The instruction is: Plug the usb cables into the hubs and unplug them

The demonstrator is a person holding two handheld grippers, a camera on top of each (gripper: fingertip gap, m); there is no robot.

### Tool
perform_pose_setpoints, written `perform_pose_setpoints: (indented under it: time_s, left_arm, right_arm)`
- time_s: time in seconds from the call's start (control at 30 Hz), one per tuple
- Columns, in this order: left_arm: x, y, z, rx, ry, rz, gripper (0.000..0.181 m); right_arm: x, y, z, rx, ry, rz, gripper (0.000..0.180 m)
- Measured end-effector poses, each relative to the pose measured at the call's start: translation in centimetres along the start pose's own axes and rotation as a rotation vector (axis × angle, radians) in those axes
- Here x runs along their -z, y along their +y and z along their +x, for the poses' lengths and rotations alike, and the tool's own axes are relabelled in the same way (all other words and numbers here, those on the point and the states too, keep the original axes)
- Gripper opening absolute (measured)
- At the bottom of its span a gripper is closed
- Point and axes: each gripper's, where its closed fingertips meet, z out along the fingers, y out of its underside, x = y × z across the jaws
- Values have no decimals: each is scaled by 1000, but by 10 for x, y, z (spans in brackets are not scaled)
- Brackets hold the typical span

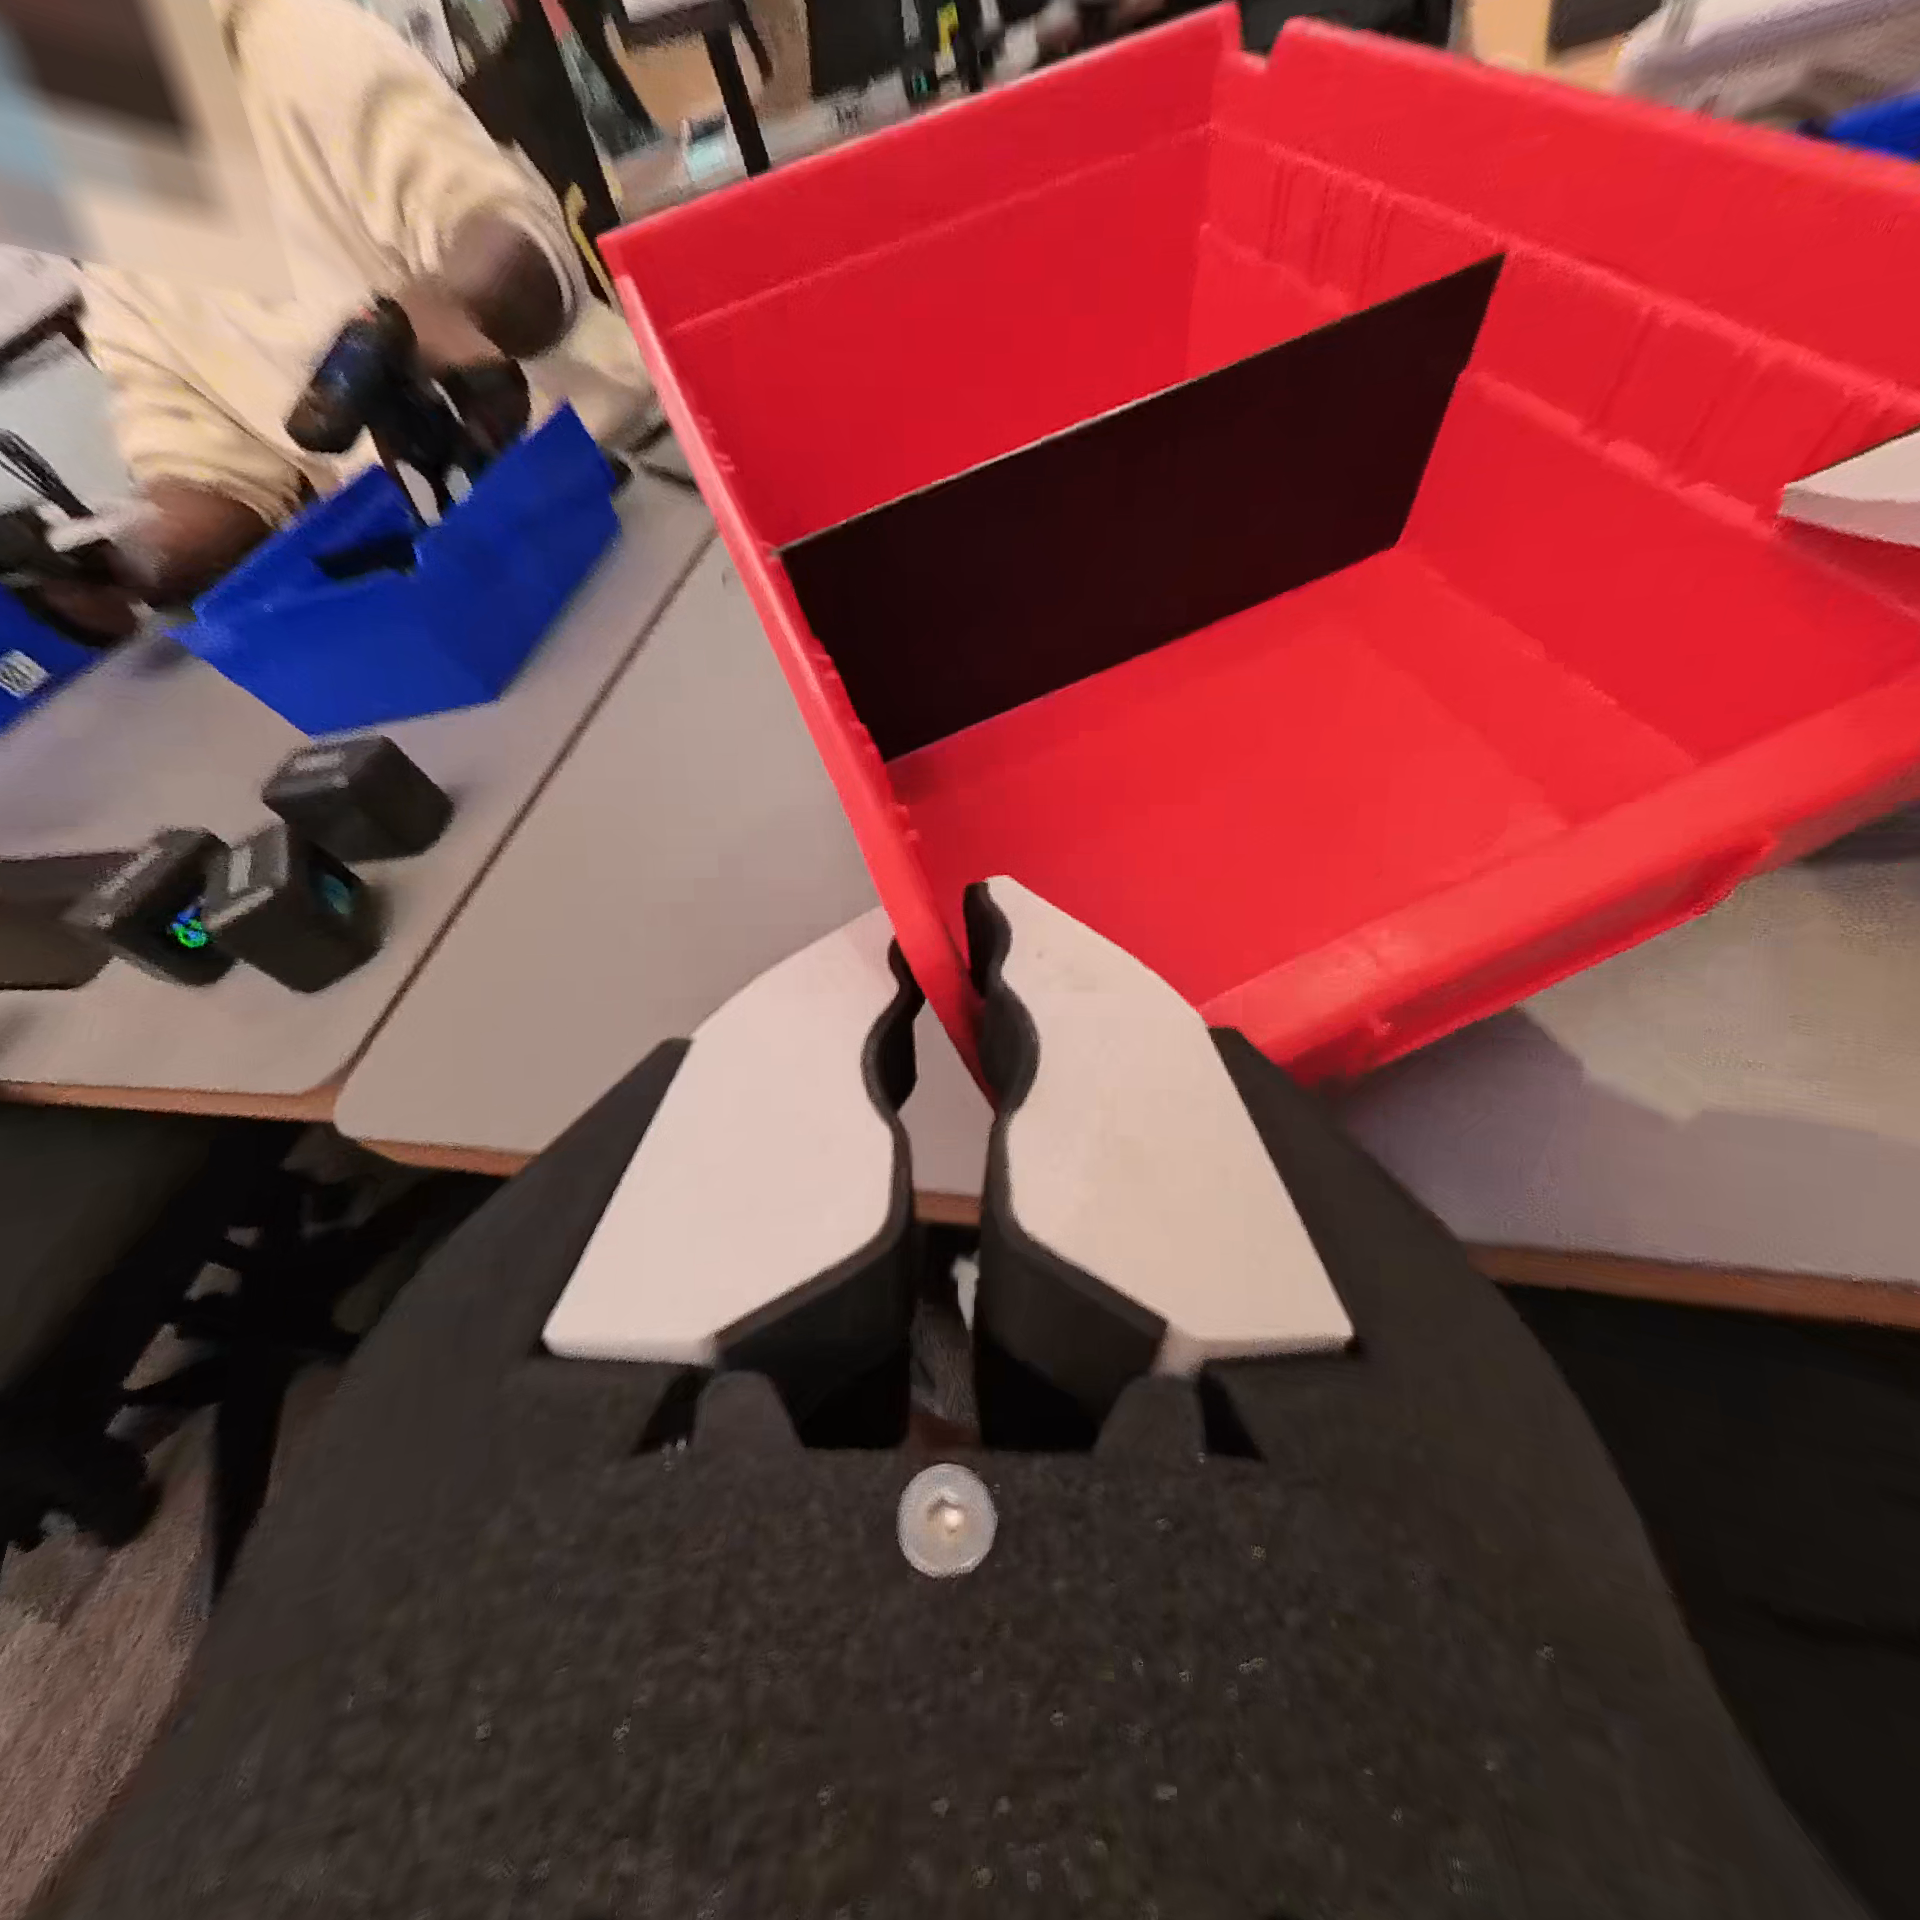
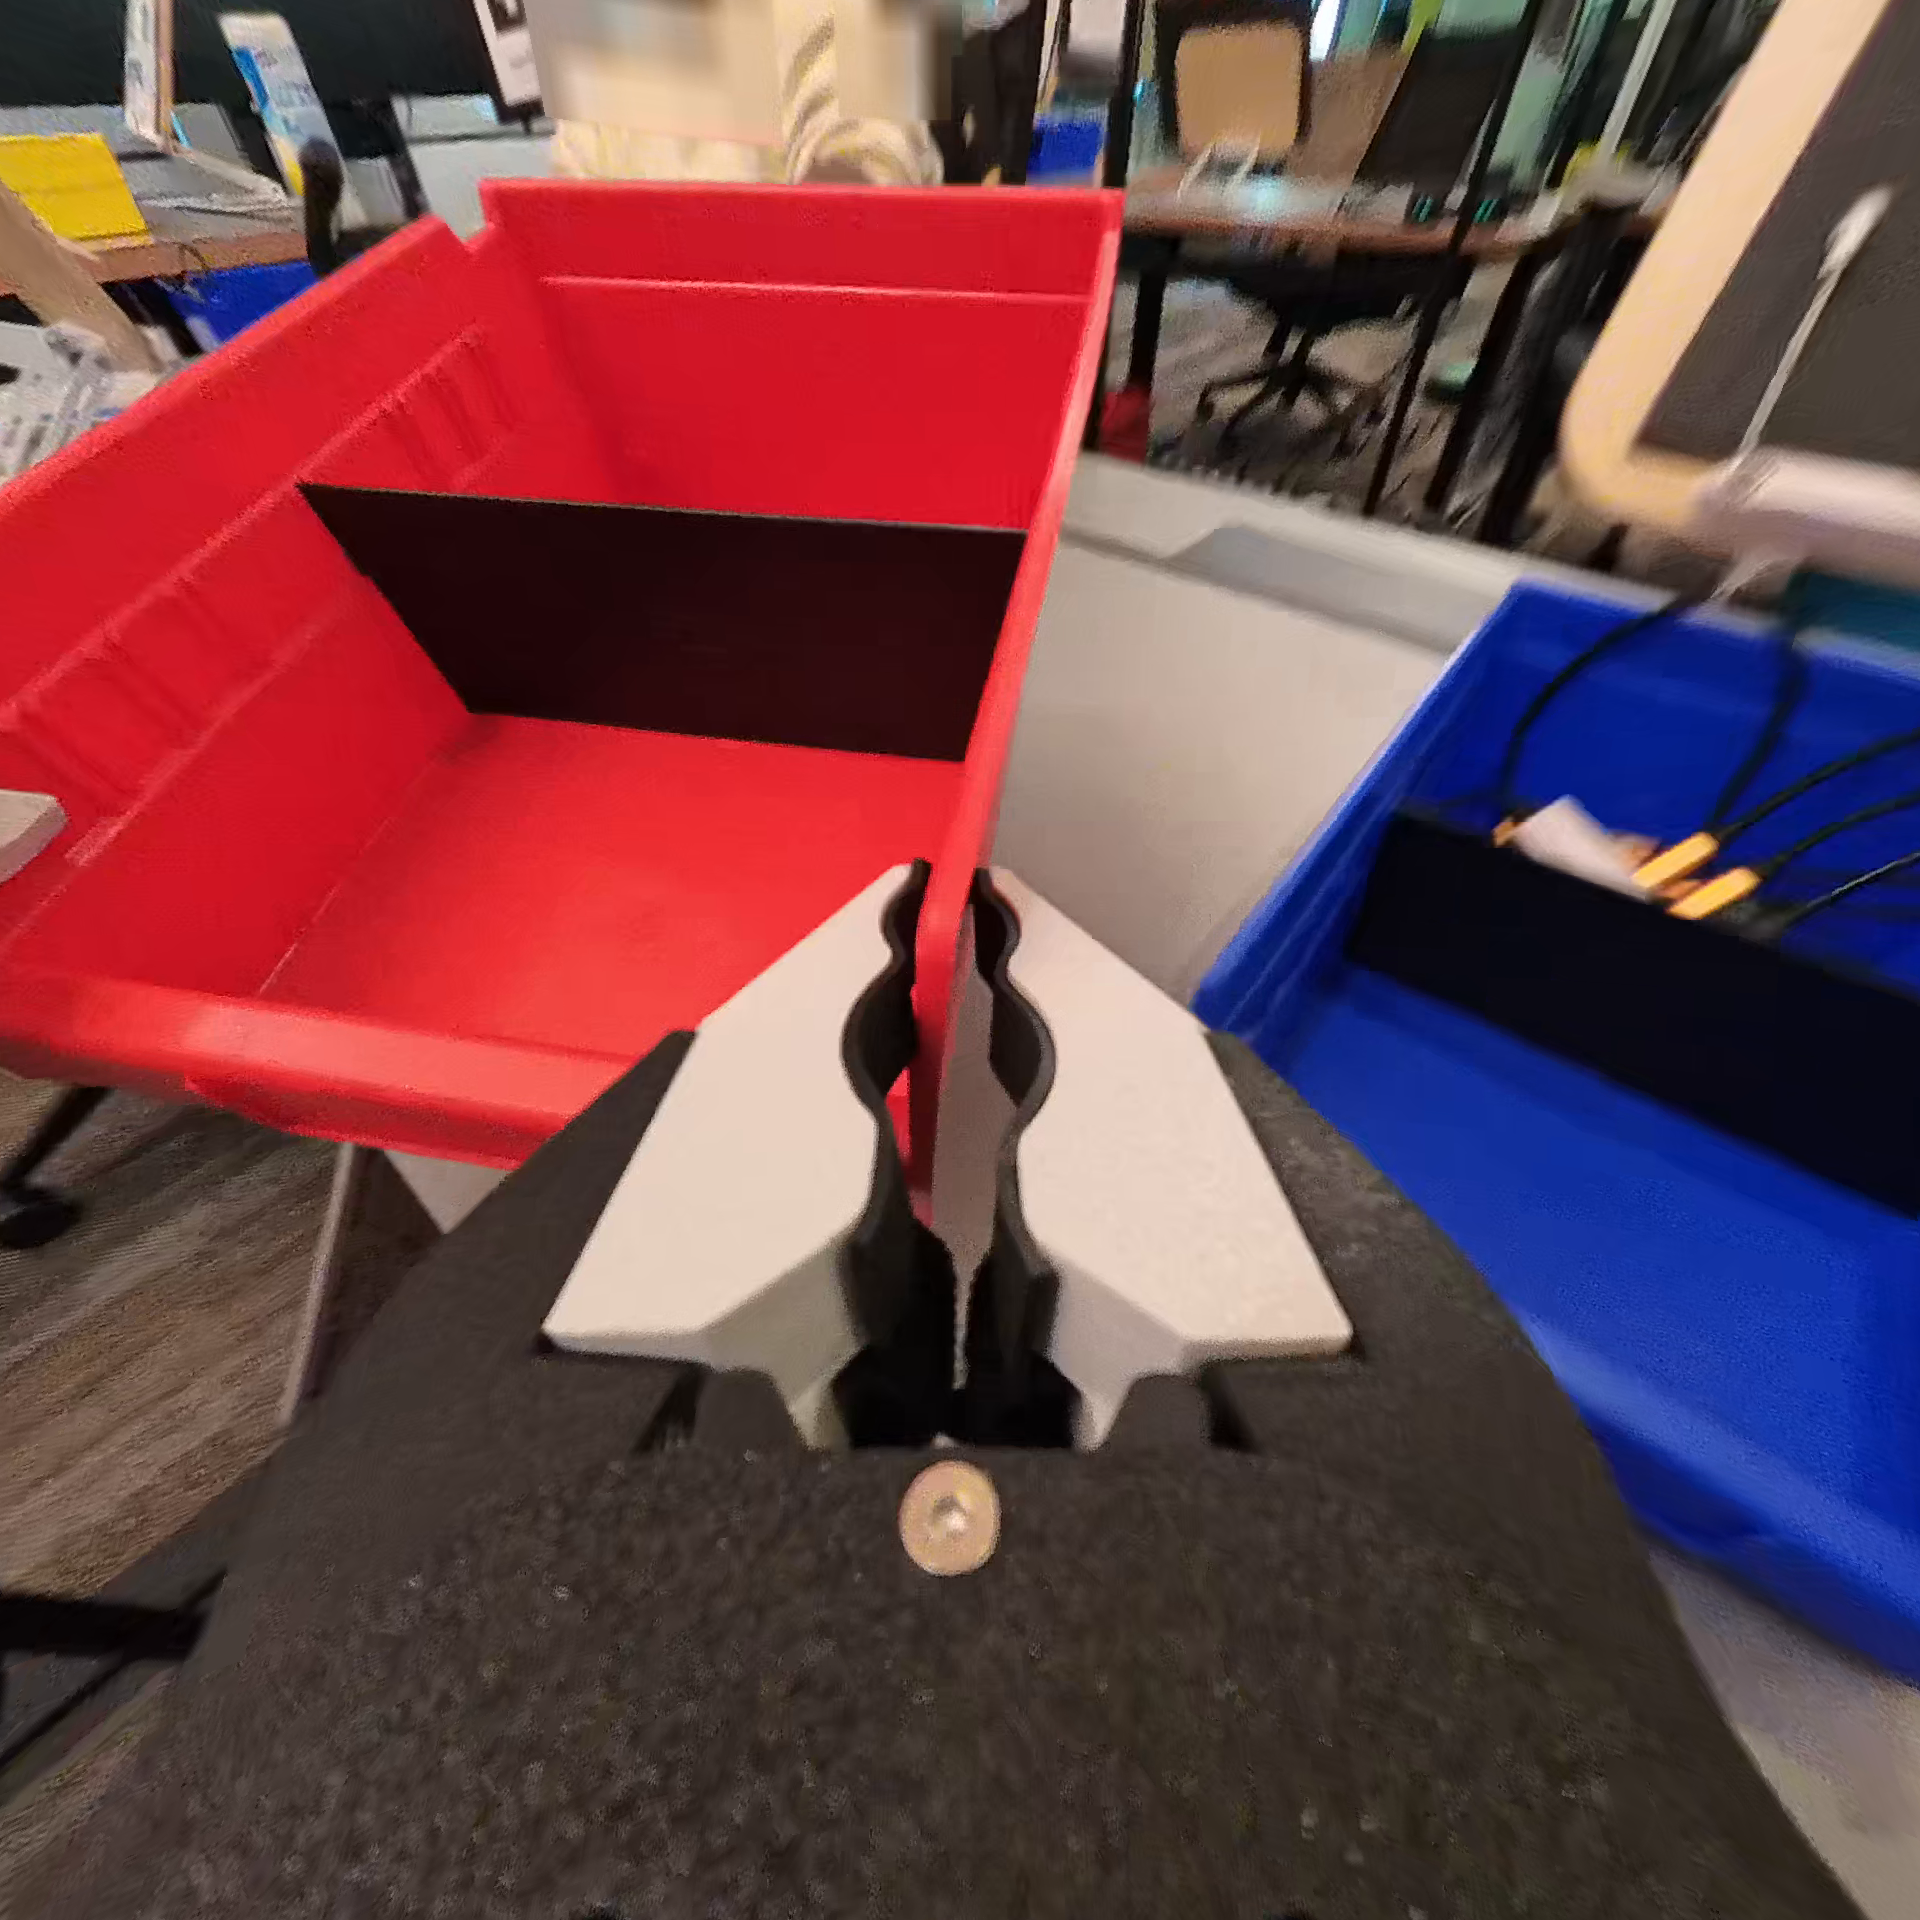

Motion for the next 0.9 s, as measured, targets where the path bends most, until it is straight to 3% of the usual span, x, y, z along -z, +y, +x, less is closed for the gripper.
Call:
perform_pose_setpoints:
  time_s: [0.17,0.37,0.43,0.53,0.73,0.9]
  left_arm:
    - [-8,-73,43,-63,57,138,8]
    - [-39,-181,176,-169,220,263,8]
    - [-47,-211,234,-188,281,308,8]
    - [-51,-239,322,-165,347,338,6]
    - [-73,-203,475,-153,453,217,5]
    - [-85,-147,540,-156,547,101,6]
  right_arm:
    - [48,-58,63,80,148,123,7]
    - [136,-92,208,8,452,193,6]
    - [166,-90,265,28,569,168,5]
    - [195,-46,347,22,653,-70,7]
    - [238,58,456,-225,611,-193,4]
    - [258,110,490,-242,609,-238,5]
